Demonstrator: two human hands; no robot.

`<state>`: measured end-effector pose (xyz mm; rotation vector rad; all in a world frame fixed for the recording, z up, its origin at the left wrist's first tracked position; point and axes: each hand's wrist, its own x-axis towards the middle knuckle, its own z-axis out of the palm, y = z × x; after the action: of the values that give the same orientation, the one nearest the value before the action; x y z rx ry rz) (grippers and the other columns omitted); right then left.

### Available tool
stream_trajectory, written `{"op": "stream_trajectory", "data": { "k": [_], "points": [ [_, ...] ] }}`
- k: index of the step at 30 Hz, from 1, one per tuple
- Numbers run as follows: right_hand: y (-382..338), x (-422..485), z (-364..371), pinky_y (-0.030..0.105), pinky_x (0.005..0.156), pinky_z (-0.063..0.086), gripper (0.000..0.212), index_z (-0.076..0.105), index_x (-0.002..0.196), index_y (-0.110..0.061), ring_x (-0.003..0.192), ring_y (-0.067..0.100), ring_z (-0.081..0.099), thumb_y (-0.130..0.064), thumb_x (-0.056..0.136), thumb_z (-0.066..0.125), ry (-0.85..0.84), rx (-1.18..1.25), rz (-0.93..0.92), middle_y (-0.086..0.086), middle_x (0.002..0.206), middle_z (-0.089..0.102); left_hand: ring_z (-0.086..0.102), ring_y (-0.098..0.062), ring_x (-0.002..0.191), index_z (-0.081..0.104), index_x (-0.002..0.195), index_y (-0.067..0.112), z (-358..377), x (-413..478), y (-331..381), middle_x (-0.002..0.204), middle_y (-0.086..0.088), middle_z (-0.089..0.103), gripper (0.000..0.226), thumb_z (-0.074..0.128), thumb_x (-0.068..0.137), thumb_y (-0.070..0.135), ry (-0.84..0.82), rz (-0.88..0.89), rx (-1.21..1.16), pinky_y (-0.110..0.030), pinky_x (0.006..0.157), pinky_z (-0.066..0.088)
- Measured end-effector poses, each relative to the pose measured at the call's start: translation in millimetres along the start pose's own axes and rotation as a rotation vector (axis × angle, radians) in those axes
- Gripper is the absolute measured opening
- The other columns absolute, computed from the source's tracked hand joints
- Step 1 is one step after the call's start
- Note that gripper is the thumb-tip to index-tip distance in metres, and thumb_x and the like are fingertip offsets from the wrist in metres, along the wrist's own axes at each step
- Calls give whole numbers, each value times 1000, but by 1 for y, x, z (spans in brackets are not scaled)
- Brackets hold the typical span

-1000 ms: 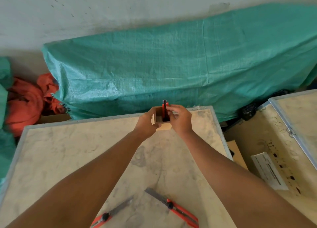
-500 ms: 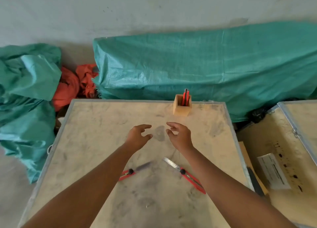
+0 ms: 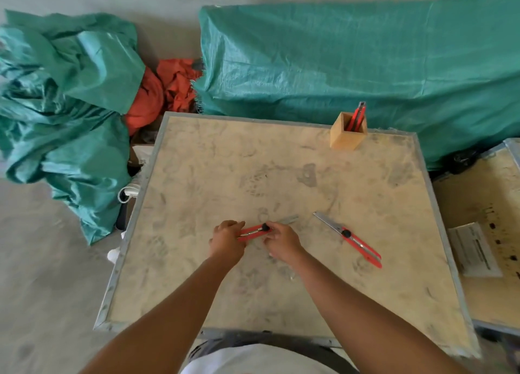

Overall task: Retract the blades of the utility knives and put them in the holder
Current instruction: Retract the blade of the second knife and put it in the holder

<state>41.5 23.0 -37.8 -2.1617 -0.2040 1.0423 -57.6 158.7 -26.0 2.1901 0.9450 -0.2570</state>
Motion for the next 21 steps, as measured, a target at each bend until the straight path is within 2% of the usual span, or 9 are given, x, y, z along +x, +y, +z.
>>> {"op": "stream_trajectory", "data": {
  "k": [3,6,9,13,15,17,19,21],
  "points": [
    [2,4,16,41,104,53,59,55,142,-22,121,22,65,-15,84,68,71,71,40,5,132,68,54,-30,118,62,130,13,0,5,-12,126,-10,58,48,68,83,3,-23,73,3,-37,102,46],
    [7,9,26,46,96,58,60,56,138,-26,116,24,67,-17,81,71,112,193,65,5,128,68,60,-31,107,68,121,10,-3,5,-17,118,-14,61,40,71,82,4,-66,101,-8,-30,94,47],
    [-7,-2,24,43,85,64,43,61,129,-23,103,26,72,-8,90,70,137,362,113,9,117,68,63,-29,99,74,111,12,-6,0,-19,111,-12,61,29,72,82,7,-73,112,-62,-19,82,39],
    [-16,-8,17,36,68,64,22,65,105,-26,84,28,75,-6,95,65,183,524,132,15,109,70,64,-23,103,74,112,15,-10,-7,-18,111,-7,65,33,70,81,4,-71,78,-189,-19,85,41],
    [-22,-11,10,29,63,61,19,65,104,-26,85,27,77,-8,98,62,208,519,96,14,107,72,65,-16,100,75,111,18,-15,-11,-13,109,-1,69,34,73,80,6,-65,73,-265,-19,84,45],
    [-30,-13,0,26,62,60,17,68,107,-24,84,23,76,-10,99,61,231,494,26,14,105,73,65,-8,93,75,110,22,-22,-12,-8,105,3,72,36,76,77,7,-57,87,-352,-17,82,49],
    [-40,-16,-13,29,68,63,18,70,107,-25,89,22,76,-11,98,63,245,461,-61,13,105,73,66,-1,87,74,113,23,-30,-13,-3,103,6,73,39,78,77,9,-84,103,-430,-10,77,50],
    [-54,-21,-28,35,75,65,21,72,105,-28,94,24,75,-10,98,64,240,434,-142,12,105,73,66,2,87,71,119,23,-37,-16,5,106,8,73,44,79,78,10,-142,137,-489,-11,75,53]
  ]
}}
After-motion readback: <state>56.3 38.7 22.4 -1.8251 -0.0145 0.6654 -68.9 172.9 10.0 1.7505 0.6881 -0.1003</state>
